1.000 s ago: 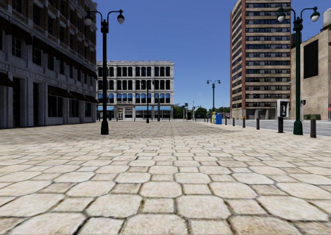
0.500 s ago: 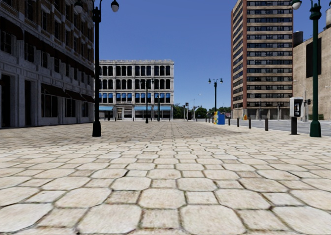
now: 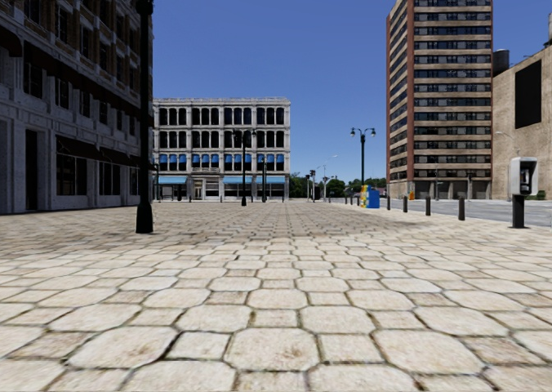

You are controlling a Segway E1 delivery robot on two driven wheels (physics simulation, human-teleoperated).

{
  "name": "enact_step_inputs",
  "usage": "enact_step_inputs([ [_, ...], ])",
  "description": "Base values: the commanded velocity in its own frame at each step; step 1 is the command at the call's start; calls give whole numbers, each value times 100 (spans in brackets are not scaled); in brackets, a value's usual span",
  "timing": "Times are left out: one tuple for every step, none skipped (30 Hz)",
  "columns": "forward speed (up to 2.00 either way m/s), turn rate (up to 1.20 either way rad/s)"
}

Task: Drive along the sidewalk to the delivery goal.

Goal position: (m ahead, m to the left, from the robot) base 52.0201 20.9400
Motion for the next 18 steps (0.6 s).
enact_step_inputs([
  [200, 0],
  [200, 0],
  [200, 0],
  [200, 0],
  [200, 0],
  [200, 0],
  [200, 0],
  [200, 0],
  [200, 0],
  [200, 0],
  [200, 0],
  [200, 0],
  [200, 0],
  [200, 0],
  [200, 0],
  [200, 0],
  [200, 0],
  [200, 0],
])
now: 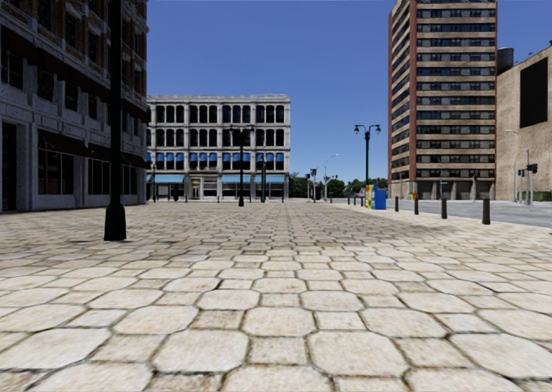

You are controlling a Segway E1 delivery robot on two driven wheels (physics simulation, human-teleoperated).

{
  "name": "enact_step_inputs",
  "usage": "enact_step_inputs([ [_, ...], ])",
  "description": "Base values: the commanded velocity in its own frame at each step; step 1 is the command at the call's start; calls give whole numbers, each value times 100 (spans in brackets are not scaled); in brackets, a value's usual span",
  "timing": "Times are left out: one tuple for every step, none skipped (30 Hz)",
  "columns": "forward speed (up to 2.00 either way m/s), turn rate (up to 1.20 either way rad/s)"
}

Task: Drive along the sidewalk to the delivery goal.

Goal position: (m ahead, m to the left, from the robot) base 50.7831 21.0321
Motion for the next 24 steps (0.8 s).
enact_step_inputs([
  [200, 0],
  [200, 0],
  [200, 0],
  [200, 0],
  [200, 0],
  [200, 0],
  [200, 0],
  [200, 0],
  [200, 0],
  [200, 0],
  [200, 0],
  [200, 0],
  [200, 0],
  [200, 0],
  [189, 0],
  [189, 0],
  [180, 0],
  [178, 0],
  [189, 0],
  [189, 0],
  [195, 0],
  [196, 0],
  [195, 0],
  [195, 0],
])
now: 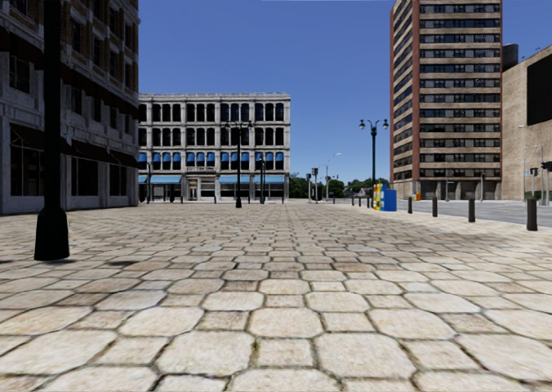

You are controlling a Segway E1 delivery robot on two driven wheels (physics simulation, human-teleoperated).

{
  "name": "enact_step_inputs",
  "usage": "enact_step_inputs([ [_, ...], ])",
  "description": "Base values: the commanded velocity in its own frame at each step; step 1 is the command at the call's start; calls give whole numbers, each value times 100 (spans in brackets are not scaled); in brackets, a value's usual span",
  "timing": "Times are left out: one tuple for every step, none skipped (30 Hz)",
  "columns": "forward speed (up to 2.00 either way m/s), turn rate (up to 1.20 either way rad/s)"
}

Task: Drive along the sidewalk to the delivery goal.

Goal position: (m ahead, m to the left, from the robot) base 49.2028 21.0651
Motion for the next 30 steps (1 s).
enact_step_inputs([
  [194, 0],
  [194, 0],
  [194, 0],
  [194, 0],
  [194, 0],
  [194, 0],
  [195, 0],
  [195, 0],
  [196, 0],
  [197, 0],
  [200, 0],
  [200, 0],
  [200, 0],
  [200, 0],
  [200, 0],
  [200, 0],
  [200, 0],
  [200, 0],
  [200, 0],
  [200, 0],
  [200, 0],
  [200, 0],
  [200, 0],
  [200, 0],
  [200, 0],
  [200, 0],
  [200, 0],
  [200, 0],
  [200, 0],
  [200, 0],
])
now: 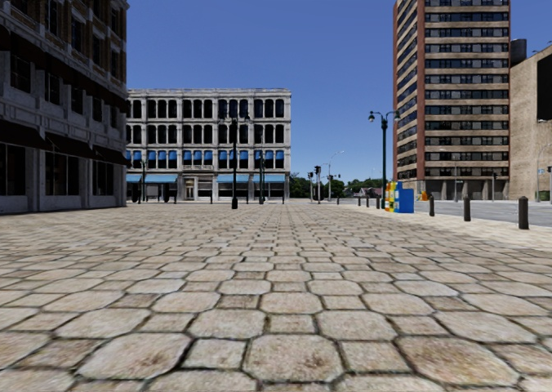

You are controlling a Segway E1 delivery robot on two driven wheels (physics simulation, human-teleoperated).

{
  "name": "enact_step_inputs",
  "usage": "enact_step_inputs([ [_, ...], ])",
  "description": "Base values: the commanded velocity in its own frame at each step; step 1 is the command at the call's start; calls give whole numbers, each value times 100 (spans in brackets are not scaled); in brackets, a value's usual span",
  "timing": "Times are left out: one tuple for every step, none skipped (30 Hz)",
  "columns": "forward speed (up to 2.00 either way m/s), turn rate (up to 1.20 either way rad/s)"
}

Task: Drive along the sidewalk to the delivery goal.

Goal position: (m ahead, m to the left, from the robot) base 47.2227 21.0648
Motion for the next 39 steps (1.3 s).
enact_step_inputs([
  [200, 0],
  [200, 0],
  [200, 0],
  [200, 0],
  [200, 0],
  [200, 0],
  [200, 0],
  [200, 0],
  [200, 0],
  [200, 0],
  [200, 0],
  [200, 0],
  [200, 0],
  [200, 0],
  [200, 0],
  [200, 0],
  [200, 0],
  [200, 0],
  [200, 0],
  [200, 0],
  [200, 0],
  [200, 0],
  [200, 0],
  [200, 0],
  [200, 0],
  [200, 0],
  [200, 0],
  [200, 0],
  [200, 0],
  [200, 0],
  [200, 0],
  [200, 0],
  [200, 0],
  [200, 0],
  [200, 0],
  [200, 0],
  [200, 0],
  [200, 0],
  [200, 0],
])
